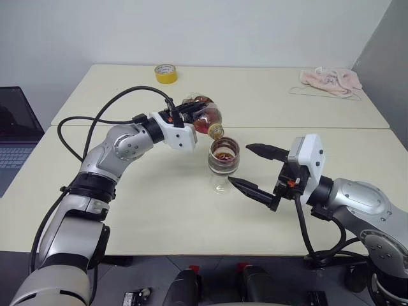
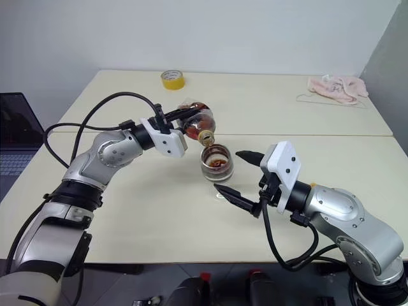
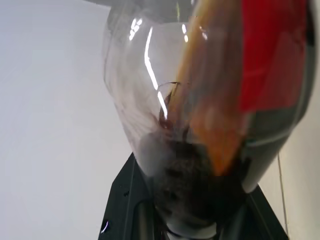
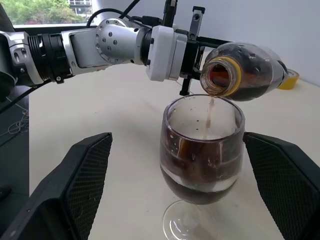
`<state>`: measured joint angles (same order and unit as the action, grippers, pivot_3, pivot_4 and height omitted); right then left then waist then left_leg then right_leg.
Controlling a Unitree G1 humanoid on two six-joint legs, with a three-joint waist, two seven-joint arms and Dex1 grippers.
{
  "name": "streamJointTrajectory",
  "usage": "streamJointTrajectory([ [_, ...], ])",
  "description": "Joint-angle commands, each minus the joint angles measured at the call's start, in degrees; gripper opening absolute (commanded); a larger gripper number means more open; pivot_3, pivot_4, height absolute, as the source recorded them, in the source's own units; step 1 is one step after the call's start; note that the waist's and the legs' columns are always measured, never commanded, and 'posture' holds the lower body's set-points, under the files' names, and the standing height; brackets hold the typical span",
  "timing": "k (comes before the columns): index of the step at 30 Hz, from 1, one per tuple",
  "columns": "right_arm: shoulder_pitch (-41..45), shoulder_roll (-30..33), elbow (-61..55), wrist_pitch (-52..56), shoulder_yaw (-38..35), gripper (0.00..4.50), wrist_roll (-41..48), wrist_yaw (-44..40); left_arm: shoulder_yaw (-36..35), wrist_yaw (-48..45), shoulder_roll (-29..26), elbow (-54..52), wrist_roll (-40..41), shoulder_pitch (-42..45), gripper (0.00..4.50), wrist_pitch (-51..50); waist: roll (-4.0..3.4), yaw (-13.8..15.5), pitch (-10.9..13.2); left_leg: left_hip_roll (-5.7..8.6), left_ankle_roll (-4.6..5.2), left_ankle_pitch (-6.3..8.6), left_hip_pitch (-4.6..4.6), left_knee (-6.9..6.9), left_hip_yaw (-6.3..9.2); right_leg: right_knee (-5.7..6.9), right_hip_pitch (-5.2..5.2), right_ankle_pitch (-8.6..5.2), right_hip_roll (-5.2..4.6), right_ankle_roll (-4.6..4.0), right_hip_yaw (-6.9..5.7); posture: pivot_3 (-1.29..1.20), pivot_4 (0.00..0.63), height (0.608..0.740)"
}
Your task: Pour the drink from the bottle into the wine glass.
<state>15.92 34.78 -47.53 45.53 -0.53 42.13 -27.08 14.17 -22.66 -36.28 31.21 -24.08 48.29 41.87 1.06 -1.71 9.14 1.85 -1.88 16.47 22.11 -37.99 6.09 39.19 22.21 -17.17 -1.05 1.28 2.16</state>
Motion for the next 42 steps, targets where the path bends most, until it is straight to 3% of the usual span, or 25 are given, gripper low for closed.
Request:
streamJointTrajectory([
  [1, 0.50, -0.27, -1.63, -0.44, -0.31, 4.50, 1.20, 0.45, -2.17, -1.38, 0.36, -4.09, 3.94, -0.68, 0.75, -2.23, 0.00, 0.00, 0.00, 0.00, 0.00, 0.00, 0.00, 0.00, -0.01, 0.01, 0.00, 0.00, 0.00, 0.00, 0.01, 0.00, 0.150, 0.740],
  [11, 0.21, -0.58, -1.50, -0.87, 0.05, 4.50, 0.79, 0.41, -4.24, -5.75, 2.70, -9.57, 11.78, -4.04, 0.74, -10.52, 0.00, 0.01, 0.00, 0.00, 0.00, 0.00, 0.00, -0.02, 0.01, 0.01, 0.00, 0.00, 0.00, 0.00, 0.00, 0.00, 0.150, 0.740],
  [21, -0.63, -0.37, -1.35, -3.20, 0.28, 4.50, -1.02, -1.13, -13.58, -6.66, 8.05, -18.39, 26.54, -10.02, 0.74, -36.82, 0.00, -0.11, -0.01, -0.02, 0.00, 0.00, -0.01, -0.04, 0.02, 0.04, 0.00, 0.00, 0.00, 0.00, 0.00, 0.00, 0.150, 0.740],
  [28, -2.71, 1.37, -1.37, -5.85, 1.40, 4.50, -2.19, -4.55, -20.77, -2.75, 11.67, -24.64, 33.89, -18.33, 0.74, -49.67, 0.00, 0.00, -0.02, -0.03, -0.03, -0.01, -0.01, -0.06, 0.04, 0.02, -0.01, 0.00, 0.00, 0.00, 0.00, 0.00, 0.150, 0.740],
  [35, -3.81, 2.22, -0.68, -7.01, 1.67, 4.50, -2.32, -7.48, -26.63, 0.43, 13.76, -25.65, 38.04, -26.29, 0.74, -54.71, 0.02, 0.08, -0.02, -0.05, -0.03, -0.02, -0.04, -0.05, 0.03, 0.02, -0.02, 0.00, -0.01, 0.00, 0.00, 0.00, 0.150, 0.740],
  [42, -3.46, 2.28, 0.25, -7.29, 1.90, 4.50, -1.91, -9.43, -28.38, 1.66, 12.59, -22.30, 37.13, -27.89, 0.74, -53.96, 0.06, 0.21, -0.05, -0.04, -0.02, -0.01, -0.04, -0.06, 0.02, -0.01, -0.05, 0.00, -0.02, -0.01, 0.01, 0.00, 0.150, 0.740],
])
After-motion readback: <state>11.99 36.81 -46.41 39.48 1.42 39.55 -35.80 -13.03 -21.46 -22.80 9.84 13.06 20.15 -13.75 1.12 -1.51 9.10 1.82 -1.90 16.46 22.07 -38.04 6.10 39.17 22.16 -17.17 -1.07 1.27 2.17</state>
